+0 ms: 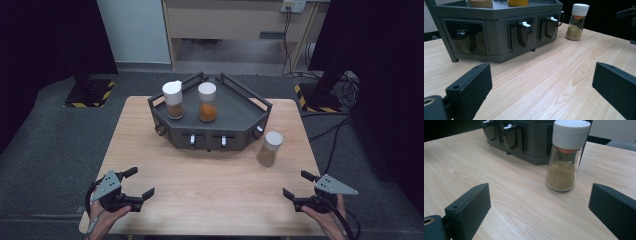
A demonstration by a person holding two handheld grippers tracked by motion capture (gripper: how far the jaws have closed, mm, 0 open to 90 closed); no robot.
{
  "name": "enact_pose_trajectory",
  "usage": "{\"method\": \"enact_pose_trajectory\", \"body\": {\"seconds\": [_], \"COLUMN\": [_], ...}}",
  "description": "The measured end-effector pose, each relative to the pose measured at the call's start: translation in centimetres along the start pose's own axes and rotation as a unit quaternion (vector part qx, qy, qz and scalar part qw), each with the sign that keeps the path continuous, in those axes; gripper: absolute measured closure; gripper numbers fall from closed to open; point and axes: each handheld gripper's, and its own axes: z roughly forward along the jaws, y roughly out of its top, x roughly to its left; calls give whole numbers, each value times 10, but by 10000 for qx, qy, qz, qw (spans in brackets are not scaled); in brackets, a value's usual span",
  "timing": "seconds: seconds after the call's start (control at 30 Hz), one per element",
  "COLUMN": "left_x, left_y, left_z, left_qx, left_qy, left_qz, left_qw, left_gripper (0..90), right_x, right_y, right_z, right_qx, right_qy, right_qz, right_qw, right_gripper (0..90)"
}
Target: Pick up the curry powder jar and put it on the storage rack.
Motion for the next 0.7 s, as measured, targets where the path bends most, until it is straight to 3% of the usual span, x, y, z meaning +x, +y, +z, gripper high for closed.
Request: {"method": "enact_pose_trajectory", "body": {"seconds": [0.33,0.57,0.7], "left_x": [0,0,0], "left_y": [0,-1,-1], "left_z": [-1,-1,-2], "left_qx": [-22,-45,-67], "left_qy": [-4,-4,23], "left_qz": [-6,7,-1], "left_qw": [10000,10000,10000], "left_gripper": [16,16,16], "right_x": [4,7,4], "right_y": [-5,-10,-14], "right_z": [0,0,-2], "right_qx": [18,-94,-183], "right_qy": [-150,-262,-281], "right_qz": [23,-11,96], "right_qw": [9999,9996,9994], "right_gripper": [42,40,36]}}
